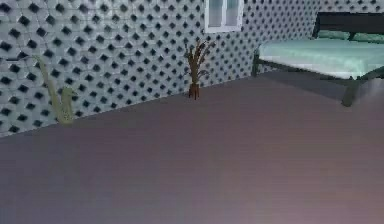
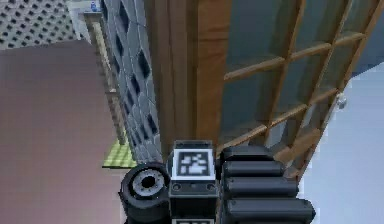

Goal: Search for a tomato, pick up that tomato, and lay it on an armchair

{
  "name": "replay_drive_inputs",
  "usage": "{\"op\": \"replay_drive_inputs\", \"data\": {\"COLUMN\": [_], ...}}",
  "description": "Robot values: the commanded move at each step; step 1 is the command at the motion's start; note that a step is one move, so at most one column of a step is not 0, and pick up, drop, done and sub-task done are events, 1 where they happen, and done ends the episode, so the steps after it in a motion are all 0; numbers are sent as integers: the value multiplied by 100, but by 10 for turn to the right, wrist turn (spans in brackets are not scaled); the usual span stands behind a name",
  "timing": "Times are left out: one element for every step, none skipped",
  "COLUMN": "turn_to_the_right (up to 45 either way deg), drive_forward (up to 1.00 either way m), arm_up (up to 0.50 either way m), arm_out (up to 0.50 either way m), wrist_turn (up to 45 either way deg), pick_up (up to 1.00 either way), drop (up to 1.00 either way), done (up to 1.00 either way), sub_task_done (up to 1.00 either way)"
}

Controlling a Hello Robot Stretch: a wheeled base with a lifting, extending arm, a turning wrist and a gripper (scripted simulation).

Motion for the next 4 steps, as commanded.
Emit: {"op": "replay_drive_inputs", "data": {"turn_to_the_right": [390,30,0,0], "drive_forward": [0,0,100,70], "arm_up": [0,0,0,0], "arm_out": [0,0,0,0], "wrist_turn": [0,0,0,0], "pick_up": [0,0,0,0], "drop": [0,0,0,0], "done": [0,0,0,0], "sub_task_done": [0,0,0,0]}}
